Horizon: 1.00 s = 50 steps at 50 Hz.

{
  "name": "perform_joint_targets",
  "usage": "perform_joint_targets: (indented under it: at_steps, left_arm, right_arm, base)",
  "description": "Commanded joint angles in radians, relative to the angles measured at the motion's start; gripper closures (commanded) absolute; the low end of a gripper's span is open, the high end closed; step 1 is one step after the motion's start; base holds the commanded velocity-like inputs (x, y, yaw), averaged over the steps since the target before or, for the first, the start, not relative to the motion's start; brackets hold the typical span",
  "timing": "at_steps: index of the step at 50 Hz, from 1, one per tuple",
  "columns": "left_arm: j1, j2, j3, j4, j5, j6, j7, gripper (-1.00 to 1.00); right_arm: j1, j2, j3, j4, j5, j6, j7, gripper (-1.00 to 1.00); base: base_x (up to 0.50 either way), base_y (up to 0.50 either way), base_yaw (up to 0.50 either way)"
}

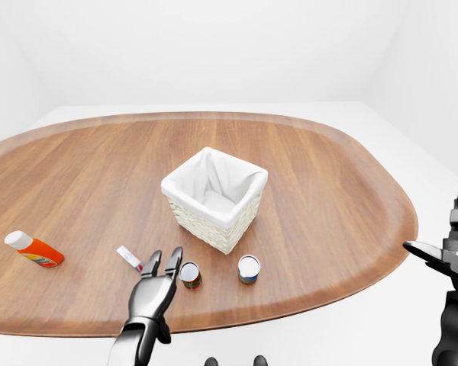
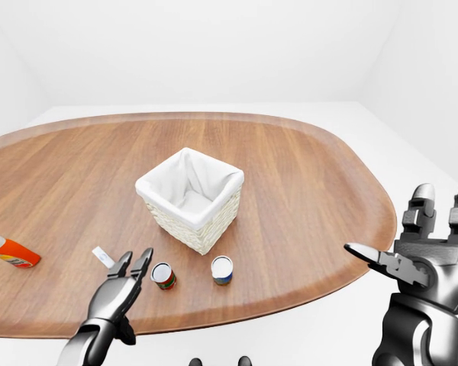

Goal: Pick up the tomato sauce, and put it in the basket.

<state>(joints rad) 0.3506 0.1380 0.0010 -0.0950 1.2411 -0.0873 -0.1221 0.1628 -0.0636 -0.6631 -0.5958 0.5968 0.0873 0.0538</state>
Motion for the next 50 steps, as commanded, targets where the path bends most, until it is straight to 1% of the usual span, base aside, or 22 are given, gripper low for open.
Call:
perform_joint_targets:
  at_steps: [1, 4, 30, 33, 34, 36, 38, 50]
  left_arm:
    - [0.015, -0.008, -0.013, 0.01, 0.035, 0.0, -0.001, -1.0]
    - [0.016, -0.007, -0.023, 0.017, 0.041, 0.0, 0.012, -1.0]
    - [0.016, -0.004, -0.051, 0.013, 0.049, 0.0, 0.031, -1.0]
    - [0.008, -0.006, -0.053, 0.009, 0.048, 0.0, 0.042, -1.0]
    - [-0.005, -0.014, -0.046, -0.001, 0.032, 0.0, 0.044, -1.0]
    - [-0.02, -0.017, -0.04, -0.001, 0.031, 0.0, 0.05, -1.0]
    - [-0.015, -0.012, -0.042, -0.003, 0.028, 0.0, 0.045, -1.0]
    - [-0.046, -0.016, -0.063, 0.05, 0.034, 0.0, 0.092, -1.0]
  right_arm:
    - [0.0, 0.001, 0.003, 0.004, -0.002, 0.0, 0.002, -1.0]
    - [0.002, 0.002, 0.003, 0.0, -0.002, 0.0, 0.002, -1.0]
    - [0.001, 0.002, 0.004, -0.007, -0.004, 0.0, -0.001, -1.0]
    - [0.001, 0.002, 0.003, -0.009, -0.002, 0.0, -0.002, -1.0]
    - [0.002, 0.003, 0.004, -0.011, -0.003, 0.0, -0.001, -1.0]
    - [0.0, 0.003, 0.006, -0.008, -0.005, 0.0, -0.001, -1.0]
    - [0.001, 0.002, 0.004, -0.009, -0.002, 0.0, -0.001, -1.0]
    - [0.005, 0.004, 0.0, -0.008, 0.002, 0.0, 0.003, -1.0]
  base:
    - [0.0, 0.0, 0.0]
    - [0.0, 0.0, 0.0]
    - [0.0, 0.0, 0.0]
    - [0.0, 0.0, 0.0]
    - [0.0, 0.0, 0.0]
    - [0.0, 0.0, 0.0]
    - [0.0, 0.0, 0.0]
    - [0.0, 0.0, 0.0]
